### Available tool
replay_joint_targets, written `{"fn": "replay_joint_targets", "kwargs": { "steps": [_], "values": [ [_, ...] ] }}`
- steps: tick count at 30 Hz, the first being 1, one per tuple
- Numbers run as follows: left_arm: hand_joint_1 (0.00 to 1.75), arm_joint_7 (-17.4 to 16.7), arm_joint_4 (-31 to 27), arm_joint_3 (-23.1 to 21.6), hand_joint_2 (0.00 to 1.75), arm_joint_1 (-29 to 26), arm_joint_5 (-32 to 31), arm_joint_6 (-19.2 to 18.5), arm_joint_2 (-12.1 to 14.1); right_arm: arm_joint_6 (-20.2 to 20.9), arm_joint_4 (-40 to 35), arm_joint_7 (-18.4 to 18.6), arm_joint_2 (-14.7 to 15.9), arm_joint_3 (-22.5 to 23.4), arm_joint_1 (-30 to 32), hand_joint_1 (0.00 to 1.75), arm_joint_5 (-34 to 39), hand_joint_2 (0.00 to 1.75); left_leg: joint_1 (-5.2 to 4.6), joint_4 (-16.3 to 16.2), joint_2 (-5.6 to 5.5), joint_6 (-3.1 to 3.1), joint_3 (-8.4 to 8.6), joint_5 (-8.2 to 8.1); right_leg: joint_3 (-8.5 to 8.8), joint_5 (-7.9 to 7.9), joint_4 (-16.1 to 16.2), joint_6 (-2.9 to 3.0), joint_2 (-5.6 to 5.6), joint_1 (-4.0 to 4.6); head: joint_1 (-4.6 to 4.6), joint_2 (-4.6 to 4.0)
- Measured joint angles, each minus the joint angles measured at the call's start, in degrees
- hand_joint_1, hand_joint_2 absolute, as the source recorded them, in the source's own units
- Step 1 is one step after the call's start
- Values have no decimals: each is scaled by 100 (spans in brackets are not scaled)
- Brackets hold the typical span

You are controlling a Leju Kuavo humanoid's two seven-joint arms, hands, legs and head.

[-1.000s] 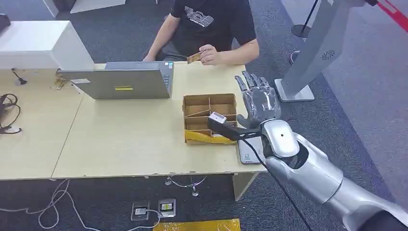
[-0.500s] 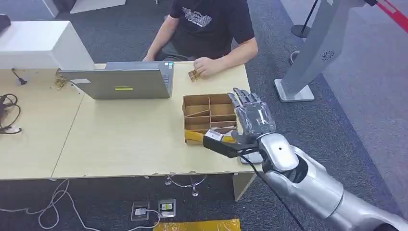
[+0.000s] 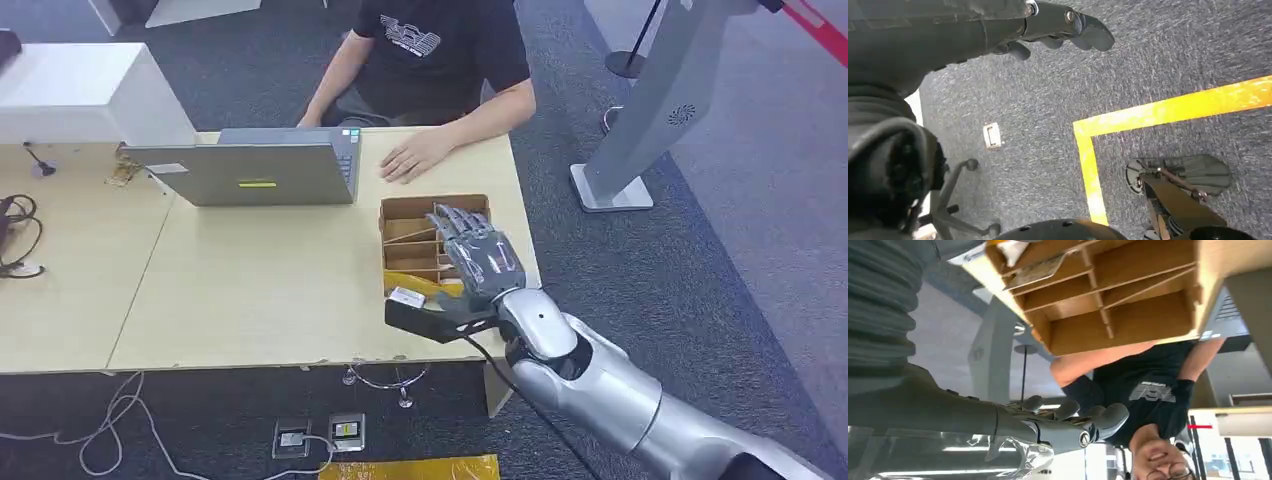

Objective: Pass the card to the sensor for recognition and then transmit it.

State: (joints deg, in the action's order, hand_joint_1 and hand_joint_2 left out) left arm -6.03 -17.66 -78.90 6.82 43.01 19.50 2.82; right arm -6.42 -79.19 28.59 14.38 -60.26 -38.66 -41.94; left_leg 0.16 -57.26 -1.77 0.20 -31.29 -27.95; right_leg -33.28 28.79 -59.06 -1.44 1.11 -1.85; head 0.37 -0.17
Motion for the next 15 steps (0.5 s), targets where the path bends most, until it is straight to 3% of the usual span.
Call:
{"fn": "replay_joint_targets", "kwargs": {
  "steps": [8, 15],
  "values": [
    [0, -57, 0, 24, 0, -3, 11, -11, 0, -324, 787, -170, -531, -142, -49, 0, 107, 175, 1, 0, -1, 0, 0, 0, 0, 2, 0, 2, -1, 2, 2, 0],
    [0, -68, 0, 24, 0, -7, 46, -11, 0, -457, 1236, -98, -754, -232, -75, 0, 28, 175, 1, 0, -1, 0, 1, 0, 0, 2, 0, 2, -1, 1, 4, 0]
  ]
}}
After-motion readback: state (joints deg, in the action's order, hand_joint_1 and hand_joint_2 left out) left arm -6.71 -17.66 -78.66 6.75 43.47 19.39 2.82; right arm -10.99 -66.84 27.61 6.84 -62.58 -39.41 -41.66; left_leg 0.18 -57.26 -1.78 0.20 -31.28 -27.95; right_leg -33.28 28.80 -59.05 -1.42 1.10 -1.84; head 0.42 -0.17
